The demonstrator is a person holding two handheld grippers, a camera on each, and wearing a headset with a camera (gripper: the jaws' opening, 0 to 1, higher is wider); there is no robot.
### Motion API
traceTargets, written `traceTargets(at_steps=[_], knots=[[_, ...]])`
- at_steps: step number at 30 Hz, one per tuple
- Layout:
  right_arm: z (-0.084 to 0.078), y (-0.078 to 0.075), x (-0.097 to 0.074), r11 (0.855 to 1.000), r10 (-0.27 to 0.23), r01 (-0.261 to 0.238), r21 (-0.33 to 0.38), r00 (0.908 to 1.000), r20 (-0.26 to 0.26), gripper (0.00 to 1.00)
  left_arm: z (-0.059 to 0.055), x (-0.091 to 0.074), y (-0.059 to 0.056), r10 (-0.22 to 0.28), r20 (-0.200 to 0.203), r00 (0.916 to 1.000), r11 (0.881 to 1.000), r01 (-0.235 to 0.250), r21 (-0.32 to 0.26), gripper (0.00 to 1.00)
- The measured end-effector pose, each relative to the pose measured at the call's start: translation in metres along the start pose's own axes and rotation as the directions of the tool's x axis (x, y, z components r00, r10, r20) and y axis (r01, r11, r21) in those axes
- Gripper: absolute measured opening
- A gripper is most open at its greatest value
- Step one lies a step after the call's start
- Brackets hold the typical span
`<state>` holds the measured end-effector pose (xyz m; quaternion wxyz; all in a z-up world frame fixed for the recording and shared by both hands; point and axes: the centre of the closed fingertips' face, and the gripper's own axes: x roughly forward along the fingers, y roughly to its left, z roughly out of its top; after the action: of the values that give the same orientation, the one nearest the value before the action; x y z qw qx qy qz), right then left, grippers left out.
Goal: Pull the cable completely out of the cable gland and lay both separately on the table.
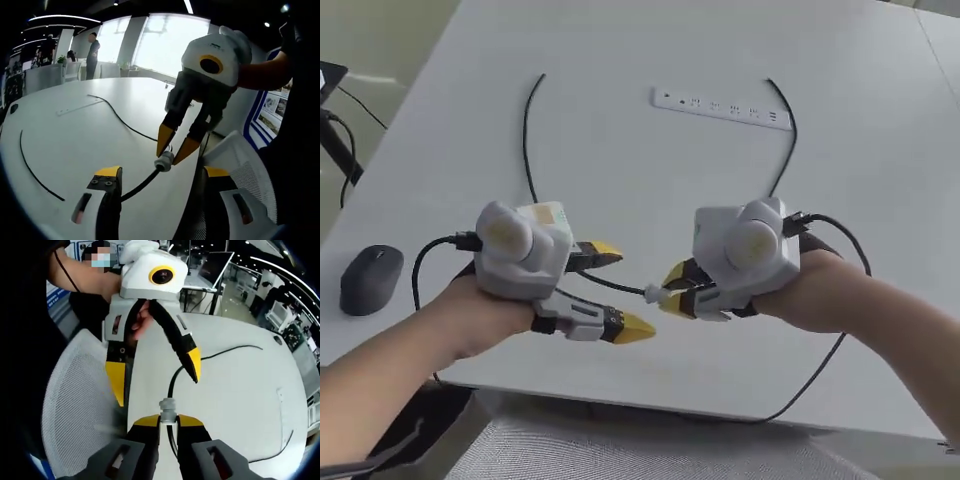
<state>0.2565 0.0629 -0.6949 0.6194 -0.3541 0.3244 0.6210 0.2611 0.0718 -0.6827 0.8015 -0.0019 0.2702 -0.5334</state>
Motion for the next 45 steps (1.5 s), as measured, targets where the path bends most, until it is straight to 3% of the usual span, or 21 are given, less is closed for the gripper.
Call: traceTargets(at_steps=[9, 14, 17, 20, 24, 28, 45], knots=[[-0.001, 0.004, -0.008, 0.999, 0.0, 0.0, -0.047, 1.0, 0.004, 0.06, 0.009, 0.003, -0.011, -0.046, 0.066, 0.9968, 0.999, 0.046, 0.003, 0.51], [0.001, 0.006, -0.013, 0.997, 0.005, -0.004, -0.077, 1.0, 0.008, 0.06, 0.011, 0.009, -0.011, -0.056, 0.063, 0.9964, 0.998, 0.055, 0.019, 0.5], [0.003, 0.007, -0.016, 0.997, 0.005, -0.003, -0.082, 0.9999, 0.015, 0.06, 0.012, 0.011, -0.014, -0.076, 0.064, 0.9951, 0.997, 0.075, 0.018, 0.44], [0.003, 0.007, -0.018, 0.996, 0.004, -0.003, -0.09, 0.9999, 0.013, 0.06, 0.01, 0.014, -0.013, -0.079, 0.039, 0.9961, 0.997, 0.078, 0.023, 0.42], [0.0, 0.007, -0.019, 0.996, 0.007, -0.006, -0.089, 0.9999, 0.011, 0.06, 0.013, 0.014, -0.014, -0.087, 0.054, 0.9948, 0.996, 0.085, 0.028, 0.37], [-0.001, 0.008, -0.02, 0.996, 0.009, -0.007, -0.086, 0.9998, 0.017, 0.07, 0.011, 0.015, -0.016, -0.098, 0.038, 0.9944, 0.995, 0.097, 0.023, 0.32], [-0.003, 0.009, -0.023, 0.992, 0.007, -0.002, -0.126, 0.999, 0.045, 0.07, 0.018, 0.017, -0.024, -0.137, 0.075, 0.9878, 0.99, 0.135, 0.029, 0.16]])
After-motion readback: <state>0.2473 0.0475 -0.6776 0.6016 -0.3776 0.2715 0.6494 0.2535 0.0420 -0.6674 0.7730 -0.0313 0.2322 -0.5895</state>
